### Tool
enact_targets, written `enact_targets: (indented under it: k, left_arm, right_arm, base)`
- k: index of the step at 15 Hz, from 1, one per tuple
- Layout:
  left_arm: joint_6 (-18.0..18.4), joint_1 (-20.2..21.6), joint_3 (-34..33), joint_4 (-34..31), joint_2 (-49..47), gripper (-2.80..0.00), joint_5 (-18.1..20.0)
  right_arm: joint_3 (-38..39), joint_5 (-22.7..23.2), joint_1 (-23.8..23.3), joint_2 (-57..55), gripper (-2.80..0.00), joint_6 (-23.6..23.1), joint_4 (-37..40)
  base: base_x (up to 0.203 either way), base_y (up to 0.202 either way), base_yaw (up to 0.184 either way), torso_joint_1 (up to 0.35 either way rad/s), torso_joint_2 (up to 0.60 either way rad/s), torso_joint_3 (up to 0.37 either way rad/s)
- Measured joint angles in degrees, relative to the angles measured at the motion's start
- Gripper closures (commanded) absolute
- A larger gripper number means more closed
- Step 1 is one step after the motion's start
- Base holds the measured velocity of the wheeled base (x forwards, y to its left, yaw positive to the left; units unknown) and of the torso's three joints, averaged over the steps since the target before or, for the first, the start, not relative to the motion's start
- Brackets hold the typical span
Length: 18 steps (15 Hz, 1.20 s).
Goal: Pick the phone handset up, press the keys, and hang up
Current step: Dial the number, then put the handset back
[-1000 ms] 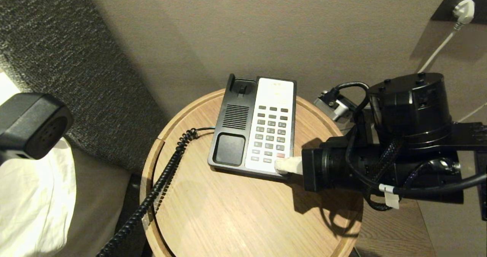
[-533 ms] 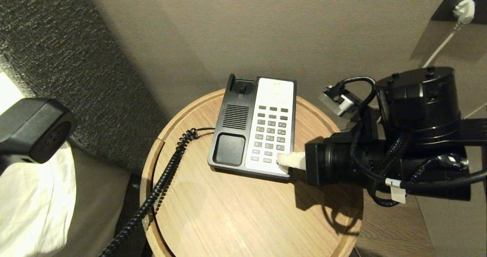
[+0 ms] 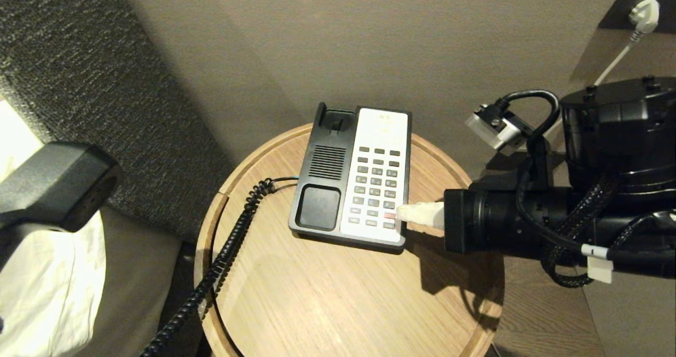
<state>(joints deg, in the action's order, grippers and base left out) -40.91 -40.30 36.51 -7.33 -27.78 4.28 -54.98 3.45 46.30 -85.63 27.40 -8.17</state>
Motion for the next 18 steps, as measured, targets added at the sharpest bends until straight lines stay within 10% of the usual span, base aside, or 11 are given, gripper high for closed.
enact_targets:
  k: [7,12,18]
  left_arm:
    - [12.13,3.16,14.19,-0.23,-21.19,0.0,3.27]
    - [21.36,0.72,28.27,-0.32,-43.52,0.0,-7.77]
    - [22.33,-5.99,40.48,-0.26,-58.91,0.0,-23.16]
  right_arm:
    - [-1.99,-7.93,-4.75,4.5,0.0,0.1,0.71]
    - [-2.02,-9.55,-11.2,6.45,0.0,0.24,-1.03]
    - [0.65,-8.92,-13.76,9.07,0.0,0.57,-1.47]
  base:
    - [0.0,0.0,0.0,0.0,0.0,0.0]
    - [0.0,0.0,0.0,0.0,0.0,0.0]
    - [0.0,0.0,0.0,0.0,0.0,0.0]
